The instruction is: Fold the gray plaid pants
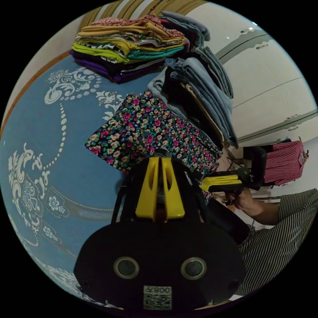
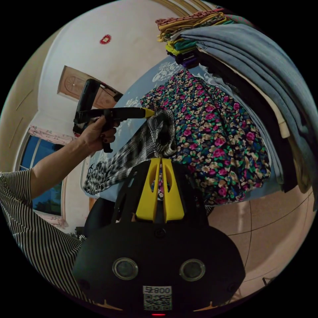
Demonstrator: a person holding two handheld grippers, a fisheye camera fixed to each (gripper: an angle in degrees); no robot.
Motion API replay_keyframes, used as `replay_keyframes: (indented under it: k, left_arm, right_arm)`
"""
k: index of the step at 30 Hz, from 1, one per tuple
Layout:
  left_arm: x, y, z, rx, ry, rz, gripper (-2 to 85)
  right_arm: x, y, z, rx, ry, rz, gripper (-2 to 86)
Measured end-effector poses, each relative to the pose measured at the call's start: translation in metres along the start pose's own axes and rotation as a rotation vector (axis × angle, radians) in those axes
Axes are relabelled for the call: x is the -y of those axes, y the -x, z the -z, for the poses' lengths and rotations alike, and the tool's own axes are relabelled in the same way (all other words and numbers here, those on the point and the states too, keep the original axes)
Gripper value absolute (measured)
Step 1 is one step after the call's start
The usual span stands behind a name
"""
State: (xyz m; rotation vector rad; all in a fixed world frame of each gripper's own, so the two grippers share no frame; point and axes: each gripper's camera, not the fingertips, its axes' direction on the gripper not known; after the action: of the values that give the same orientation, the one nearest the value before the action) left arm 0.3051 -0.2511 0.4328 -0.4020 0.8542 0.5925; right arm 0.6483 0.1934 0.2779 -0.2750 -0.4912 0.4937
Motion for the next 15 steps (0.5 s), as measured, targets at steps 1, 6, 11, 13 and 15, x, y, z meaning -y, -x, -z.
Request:
replay_keyframes:
  k: [1,6,11,13,15]
  left_arm:
    - [0.001,-0.002,0.004,-0.012,-0.022,-0.009,4.5]
    - [0.011,-0.007,0.003,-0.009,0.006,-0.049,9.3]
    - [0.024,-0.014,-0.010,0.025,0.093,-0.064,10.2]
    - [0.026,-0.018,-0.013,0.039,0.119,-0.077,9.5]
    - [0.027,-0.023,-0.016,0.074,0.156,-0.096,8.5]
  right_arm:
    - [-0.004,0.003,0.002,-0.002,-0.005,0.007,1.4]
    - [-0.018,0.019,0.013,-0.065,-0.063,0.018,4.4]
    - [-0.019,0.032,0.001,-0.101,-0.030,0.015,6.9]
    - [-0.019,0.040,-0.006,-0.102,-0.020,0.005,7.3]
    - [-0.020,0.047,-0.012,-0.122,-0.014,0.004,7.3]
